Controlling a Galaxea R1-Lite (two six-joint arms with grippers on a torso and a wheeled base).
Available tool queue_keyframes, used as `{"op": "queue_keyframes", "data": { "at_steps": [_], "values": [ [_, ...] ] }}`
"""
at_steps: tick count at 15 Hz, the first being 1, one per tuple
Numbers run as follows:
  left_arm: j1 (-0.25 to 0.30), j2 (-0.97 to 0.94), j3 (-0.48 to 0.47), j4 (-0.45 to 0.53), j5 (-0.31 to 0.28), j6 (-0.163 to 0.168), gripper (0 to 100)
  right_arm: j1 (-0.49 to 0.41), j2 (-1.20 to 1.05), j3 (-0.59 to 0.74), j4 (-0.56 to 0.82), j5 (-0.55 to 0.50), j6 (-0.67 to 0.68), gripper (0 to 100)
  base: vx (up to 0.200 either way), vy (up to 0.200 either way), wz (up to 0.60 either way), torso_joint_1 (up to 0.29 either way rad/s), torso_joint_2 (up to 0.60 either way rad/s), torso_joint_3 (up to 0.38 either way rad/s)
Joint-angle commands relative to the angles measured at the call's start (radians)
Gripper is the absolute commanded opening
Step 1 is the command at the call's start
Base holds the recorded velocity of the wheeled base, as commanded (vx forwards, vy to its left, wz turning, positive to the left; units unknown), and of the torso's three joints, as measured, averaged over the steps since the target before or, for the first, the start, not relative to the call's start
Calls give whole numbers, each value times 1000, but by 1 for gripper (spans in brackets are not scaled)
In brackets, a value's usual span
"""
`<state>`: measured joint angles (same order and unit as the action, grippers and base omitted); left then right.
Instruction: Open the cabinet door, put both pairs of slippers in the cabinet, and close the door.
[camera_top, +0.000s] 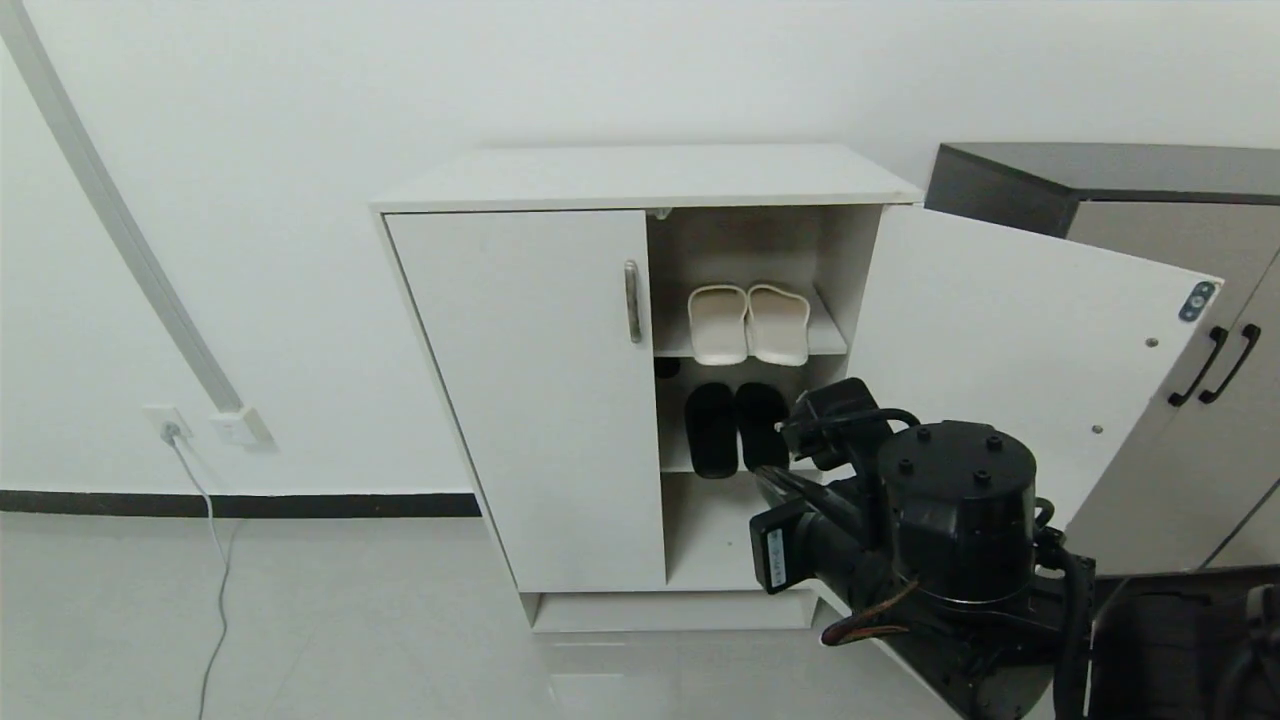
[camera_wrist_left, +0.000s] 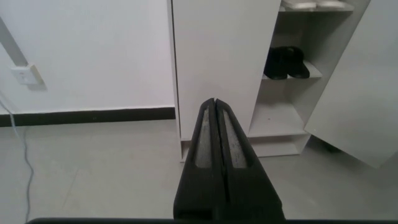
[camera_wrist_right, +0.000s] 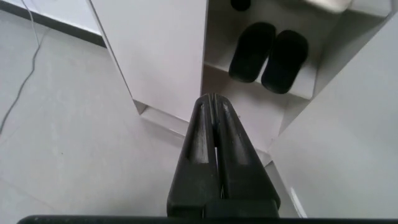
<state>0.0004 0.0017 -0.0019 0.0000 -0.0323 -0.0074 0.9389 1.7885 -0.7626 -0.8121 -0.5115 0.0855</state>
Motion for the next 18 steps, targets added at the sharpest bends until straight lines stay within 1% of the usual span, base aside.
{"op": "queue_keyframes", "data": {
  "at_steps": [1, 9, 18],
  "values": [
    [0, 0, 0, 0, 0, 0, 0, 0, 6, 0, -2, 1, 0, 0, 0, 0, 0, 105, -452, -344],
    [0, 0, 0, 0, 0, -2, 0, 0, 19, -1, -4, 1, 0, 0, 0, 0, 0, 146, -472, -325],
    [0, 0, 0, 0, 0, 0, 0, 0, 19, 0, -4, -1, -1, 0, 0, 0, 0, 210, -522, -314]
  ]
}}
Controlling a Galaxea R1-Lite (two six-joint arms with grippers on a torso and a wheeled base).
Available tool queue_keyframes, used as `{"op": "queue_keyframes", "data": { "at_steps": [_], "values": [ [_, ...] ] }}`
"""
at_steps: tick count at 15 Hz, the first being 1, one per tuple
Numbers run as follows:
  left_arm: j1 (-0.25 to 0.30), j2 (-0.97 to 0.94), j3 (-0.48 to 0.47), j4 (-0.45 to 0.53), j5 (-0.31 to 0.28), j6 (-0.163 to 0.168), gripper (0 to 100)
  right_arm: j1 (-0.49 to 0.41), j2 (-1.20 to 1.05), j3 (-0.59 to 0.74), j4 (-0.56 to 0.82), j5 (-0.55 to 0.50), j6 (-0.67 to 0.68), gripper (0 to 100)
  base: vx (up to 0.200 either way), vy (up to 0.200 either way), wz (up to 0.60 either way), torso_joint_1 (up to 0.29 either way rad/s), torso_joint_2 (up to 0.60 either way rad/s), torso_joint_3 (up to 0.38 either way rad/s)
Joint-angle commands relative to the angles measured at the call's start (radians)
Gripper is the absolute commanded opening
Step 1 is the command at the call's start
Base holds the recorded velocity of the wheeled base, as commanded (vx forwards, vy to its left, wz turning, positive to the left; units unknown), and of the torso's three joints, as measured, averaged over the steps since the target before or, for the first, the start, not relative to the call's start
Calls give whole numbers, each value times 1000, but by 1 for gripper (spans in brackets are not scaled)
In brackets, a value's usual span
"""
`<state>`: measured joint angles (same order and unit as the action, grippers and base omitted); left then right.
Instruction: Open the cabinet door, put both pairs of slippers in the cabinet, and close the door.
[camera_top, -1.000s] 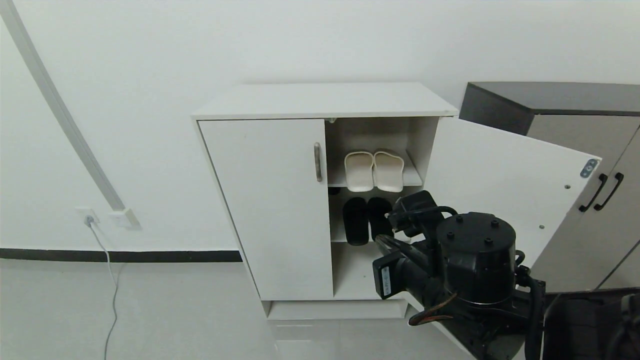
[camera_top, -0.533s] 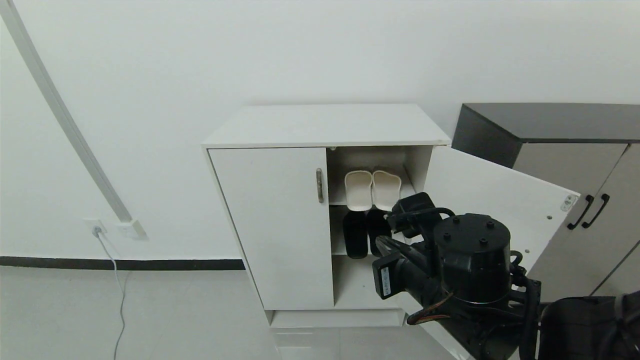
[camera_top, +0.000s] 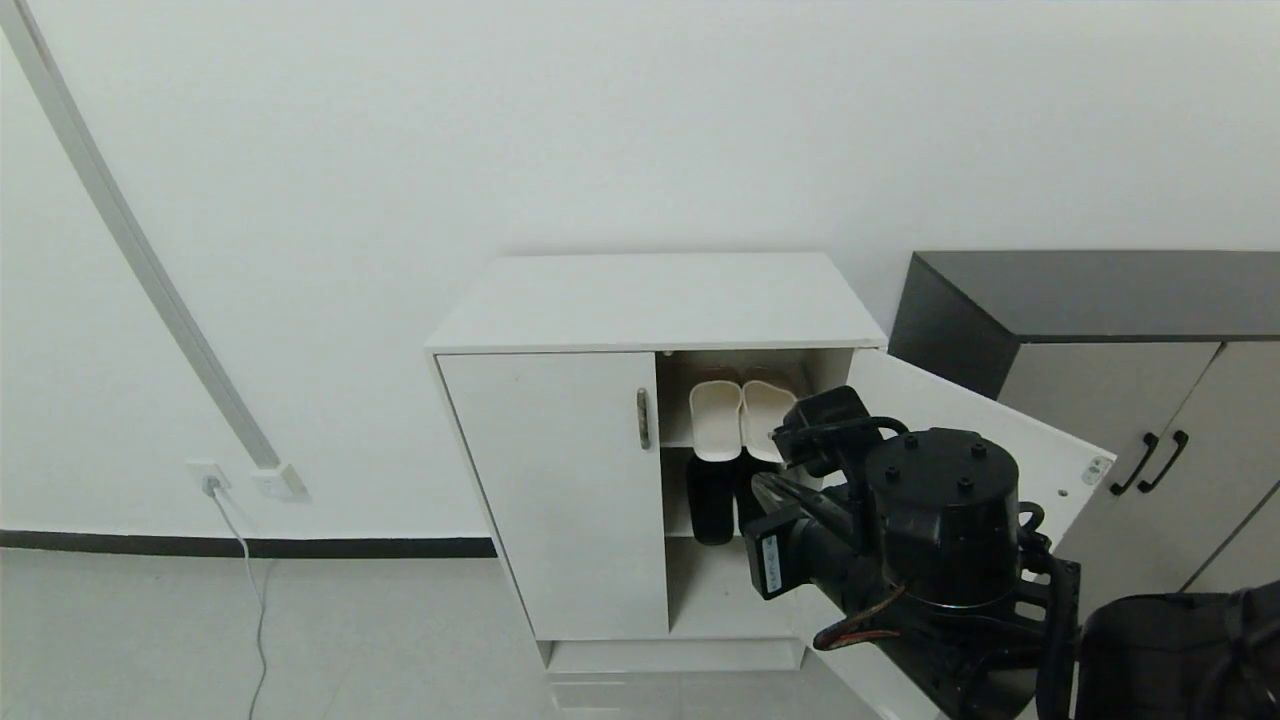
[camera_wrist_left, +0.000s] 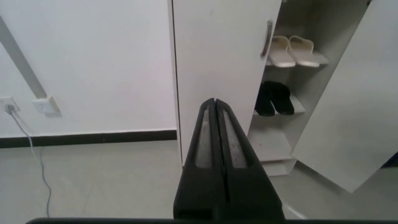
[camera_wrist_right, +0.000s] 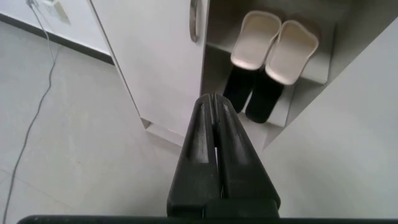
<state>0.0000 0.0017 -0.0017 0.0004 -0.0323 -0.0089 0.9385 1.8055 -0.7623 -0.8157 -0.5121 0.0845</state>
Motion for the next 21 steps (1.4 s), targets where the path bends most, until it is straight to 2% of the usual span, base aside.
{"op": "queue_keyframes", "data": {
  "at_steps": [1, 7, 14, 21],
  "values": [
    [0, 0, 0, 0, 0, 0, 0, 0, 1, 0, 0, 0, 0, 0, 0, 0, 0, 246, -569, -325],
    [2, 0, 0, 0, 0, 0, 0, 0, 1, 0, 0, 0, 0, 0, 0, 0, 0, 254, -580, -321],
    [0, 0, 0, 0, 0, 0, 0, -6, 0, -2, 0, 18, 1, 0, 0, 0, 0, 188, -405, -219],
    [0, 0, 0, 0, 0, -2, 0, -27, -5, 14, 1, 46, 1, 0, 0, 0, 0, 55, -115, -64]
  ]
}}
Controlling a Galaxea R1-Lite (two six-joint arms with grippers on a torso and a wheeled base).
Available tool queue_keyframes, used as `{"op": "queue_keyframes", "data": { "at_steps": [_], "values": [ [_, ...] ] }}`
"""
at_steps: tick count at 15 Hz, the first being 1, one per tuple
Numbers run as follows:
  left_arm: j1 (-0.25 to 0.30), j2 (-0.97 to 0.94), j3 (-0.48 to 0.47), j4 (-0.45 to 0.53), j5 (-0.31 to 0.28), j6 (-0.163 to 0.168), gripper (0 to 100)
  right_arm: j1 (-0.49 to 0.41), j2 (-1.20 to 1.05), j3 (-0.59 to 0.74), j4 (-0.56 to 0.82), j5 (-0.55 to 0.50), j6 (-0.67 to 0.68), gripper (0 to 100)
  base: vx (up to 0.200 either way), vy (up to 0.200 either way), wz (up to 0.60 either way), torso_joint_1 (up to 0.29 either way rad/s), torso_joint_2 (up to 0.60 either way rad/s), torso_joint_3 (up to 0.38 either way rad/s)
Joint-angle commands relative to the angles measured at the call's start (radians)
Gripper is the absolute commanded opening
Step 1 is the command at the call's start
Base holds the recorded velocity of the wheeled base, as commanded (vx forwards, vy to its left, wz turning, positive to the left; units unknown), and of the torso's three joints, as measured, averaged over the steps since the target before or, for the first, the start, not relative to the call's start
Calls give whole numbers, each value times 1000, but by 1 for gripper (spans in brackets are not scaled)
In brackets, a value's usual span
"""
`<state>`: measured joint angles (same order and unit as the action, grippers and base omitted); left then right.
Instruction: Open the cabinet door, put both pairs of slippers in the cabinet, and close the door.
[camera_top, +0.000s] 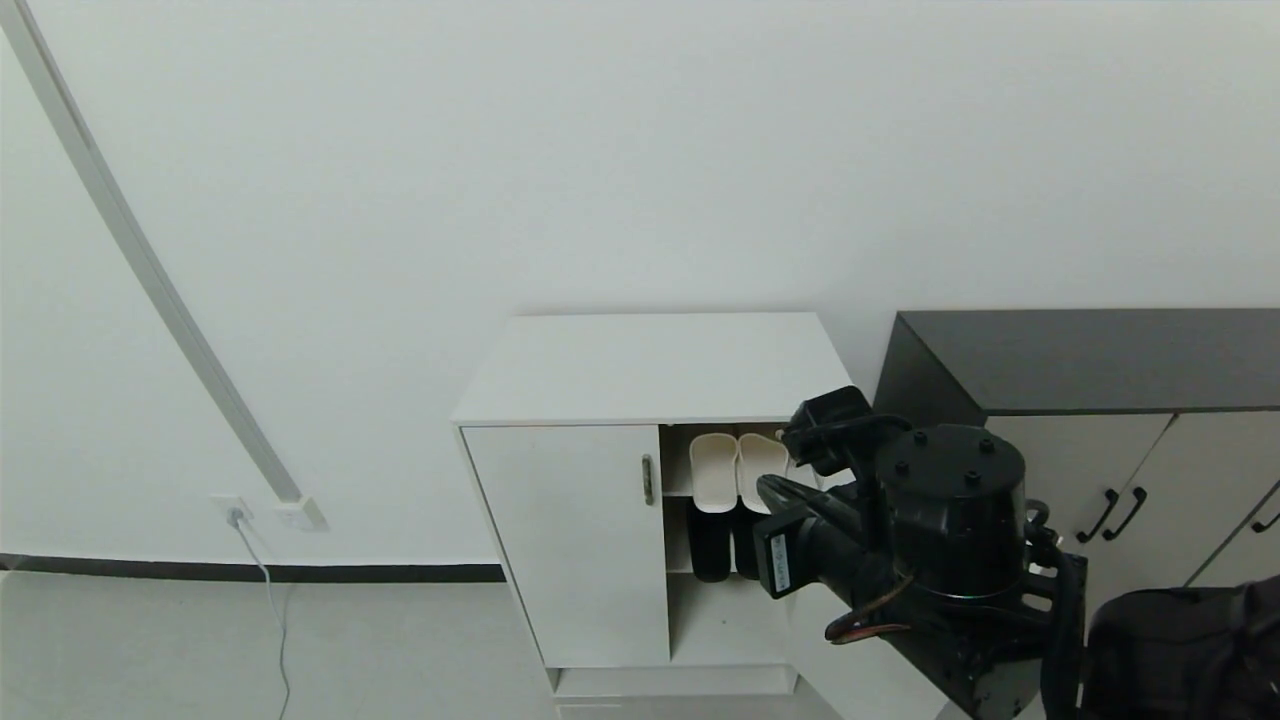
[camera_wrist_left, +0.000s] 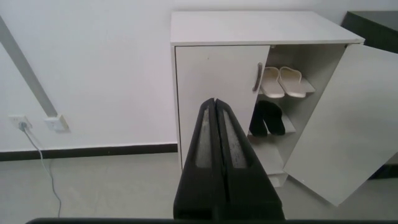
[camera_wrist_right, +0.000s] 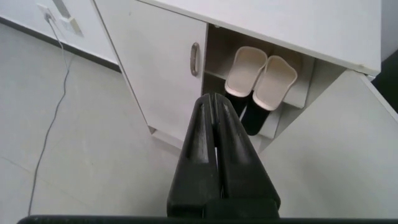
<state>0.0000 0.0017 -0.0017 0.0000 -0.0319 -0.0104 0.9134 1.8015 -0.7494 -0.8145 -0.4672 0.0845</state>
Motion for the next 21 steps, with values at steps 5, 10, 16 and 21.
{"op": "queue_keyframes", "data": {
  "at_steps": [5, 10, 16, 21],
  "values": [
    [0, 0, 0, 0, 0, 0, 0, -7, 7, 1, 0, -1, 0, 0, 0, 0, -360, 0, -1, 2],
    [0, 0, 0, 0, 0, 0, 0, -25, 15, -1, -2, 1, -2, 0, 0, 0, -600, 6, 0, -2],
    [0, 0, 0, 0, 0, 0, 0, -36, 35, 1, -46, 1, -26, 0, 0, 0, 0, 0, 0, 0],
    [0, 0, 0, 0, 0, 1, 0, -47, 33, 2, -63, 1, -34, 0, 0, 0, 0, 0, 0, 0]
  ]
}}
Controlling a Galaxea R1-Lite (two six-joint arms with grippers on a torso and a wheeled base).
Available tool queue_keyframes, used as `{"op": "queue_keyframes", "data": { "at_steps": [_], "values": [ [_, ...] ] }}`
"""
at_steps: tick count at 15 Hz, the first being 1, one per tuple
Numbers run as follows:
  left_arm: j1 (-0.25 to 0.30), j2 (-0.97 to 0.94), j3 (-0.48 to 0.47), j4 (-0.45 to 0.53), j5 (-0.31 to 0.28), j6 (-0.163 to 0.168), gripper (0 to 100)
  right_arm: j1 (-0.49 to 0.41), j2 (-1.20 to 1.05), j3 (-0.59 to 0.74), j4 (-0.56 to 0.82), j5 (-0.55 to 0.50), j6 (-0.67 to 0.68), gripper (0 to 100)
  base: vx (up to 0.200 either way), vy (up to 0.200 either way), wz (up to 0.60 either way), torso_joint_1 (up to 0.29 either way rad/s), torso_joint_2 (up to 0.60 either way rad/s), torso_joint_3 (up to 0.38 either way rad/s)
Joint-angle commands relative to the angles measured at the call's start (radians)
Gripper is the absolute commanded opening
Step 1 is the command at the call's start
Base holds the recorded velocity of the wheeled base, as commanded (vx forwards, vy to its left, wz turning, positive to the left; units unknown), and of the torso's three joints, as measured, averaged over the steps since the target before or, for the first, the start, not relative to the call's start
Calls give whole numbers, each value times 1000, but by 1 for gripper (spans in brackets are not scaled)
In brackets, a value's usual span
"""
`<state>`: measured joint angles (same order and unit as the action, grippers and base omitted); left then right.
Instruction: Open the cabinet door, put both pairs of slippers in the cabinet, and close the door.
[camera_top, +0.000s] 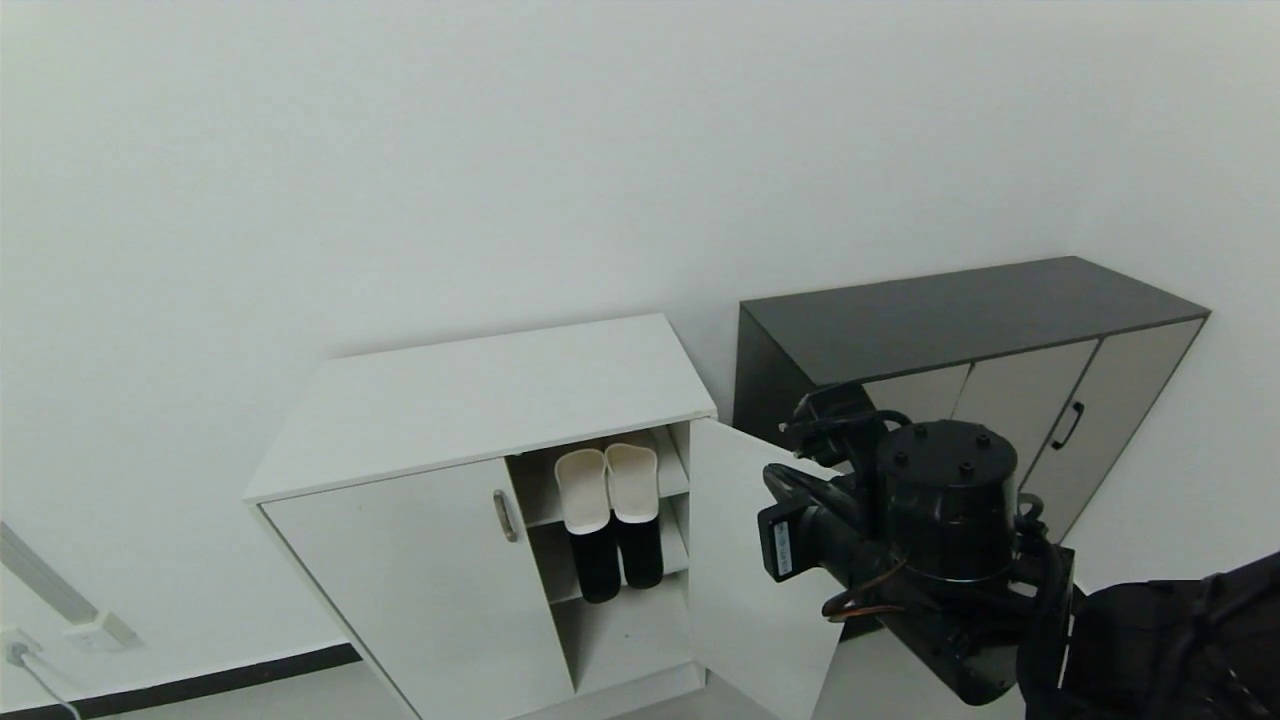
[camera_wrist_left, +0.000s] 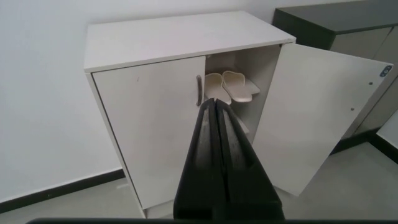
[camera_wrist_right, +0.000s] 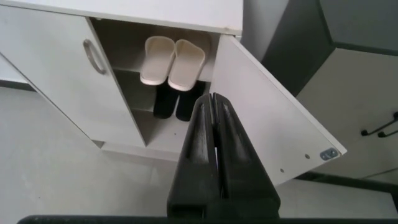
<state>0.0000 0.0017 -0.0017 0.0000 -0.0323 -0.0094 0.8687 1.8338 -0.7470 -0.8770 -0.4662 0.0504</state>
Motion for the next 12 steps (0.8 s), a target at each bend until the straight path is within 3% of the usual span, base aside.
{"op": "queue_keyframes", "data": {
  "at_steps": [1, 7, 12],
  "values": [
    [0, 0, 0, 0, 0, 0, 0, -4, 1, 0, 0, 0, 0, 0, 0, 0, 0, 0, 0, 0],
    [0, 0, 0, 0, 0, -1, 0, -4, -4, 15, -11, -2, -15, 0, -200, 0, 0, -1, 5, 3],
    [0, 0, 0, 0, 0, 0, 0, -97, 19, 11, -68, 38, -72, 0, 0, 0, 0, 0, 0, 0]
  ]
}}
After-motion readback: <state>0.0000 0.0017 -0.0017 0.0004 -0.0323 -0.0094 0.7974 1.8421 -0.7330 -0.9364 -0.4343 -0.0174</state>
